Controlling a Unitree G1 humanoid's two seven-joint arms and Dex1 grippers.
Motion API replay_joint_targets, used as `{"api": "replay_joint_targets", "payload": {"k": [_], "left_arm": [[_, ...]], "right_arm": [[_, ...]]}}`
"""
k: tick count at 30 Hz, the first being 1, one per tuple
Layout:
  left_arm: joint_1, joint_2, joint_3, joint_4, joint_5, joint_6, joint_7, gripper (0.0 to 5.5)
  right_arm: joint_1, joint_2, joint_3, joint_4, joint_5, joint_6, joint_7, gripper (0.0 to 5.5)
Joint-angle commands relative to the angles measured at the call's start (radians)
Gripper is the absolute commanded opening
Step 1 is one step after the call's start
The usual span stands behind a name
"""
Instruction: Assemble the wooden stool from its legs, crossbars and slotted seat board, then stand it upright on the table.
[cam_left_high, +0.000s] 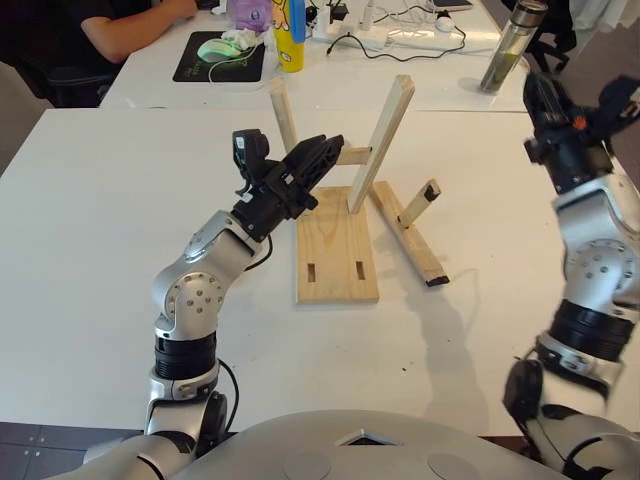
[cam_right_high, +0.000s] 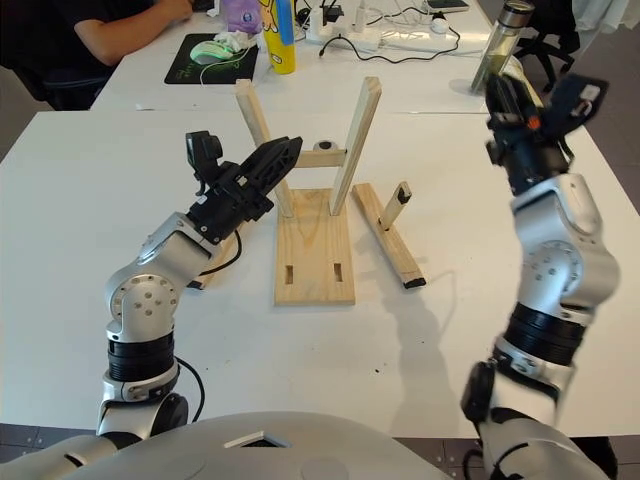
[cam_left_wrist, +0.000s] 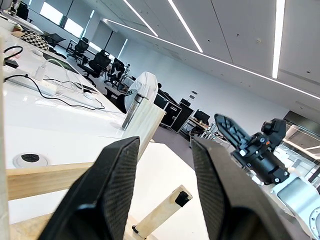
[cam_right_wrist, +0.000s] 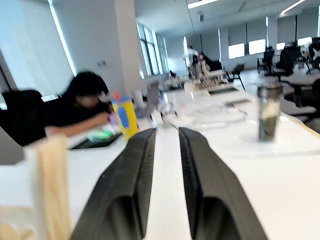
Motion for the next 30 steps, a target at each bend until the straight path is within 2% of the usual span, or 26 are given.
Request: {"api": "replay_joint_targets", "payload": {"k": [1, 6, 10, 17, 24, 30], "left_arm": [[0.026, 0.007, 0.017, -0.018, 0.023, -0.020, 0.006, 1.90], [0.005, 0.027, 0.039, 0.001, 0.028, -0.025, -0.009, 1.90], [0.004, 0.027, 0.044, 0.005, 0.033, -0.029, -0.010, 1.90], [0.016, 0.033, 0.047, 0.006, 0.030, -0.022, -0.017, 1.90], [0.002, 0.022, 0.034, 0.019, 0.037, -0.027, -0.020, 1.90], [-0.013, 0.028, 0.035, 0.032, 0.036, -0.022, -0.027, 1.90]], "right_arm": [[0.221, -0.115, 0.068, 0.091, -0.097, 0.038, 0.131, 1.56], [0.325, -0.148, 0.173, 0.003, -0.111, 0.085, 0.246, 2.35], [0.320, -0.158, 0.208, -0.035, -0.115, 0.109, 0.269, 2.82], [0.331, -0.176, 0.289, -0.142, -0.098, 0.196, 0.315, 3.98], [0.231, -0.107, 0.422, -0.121, -0.217, 0.187, 0.198, 4.02], [0.193, -0.035, 0.487, -0.070, -0.299, 0.198, 0.116, 4.02]]}}
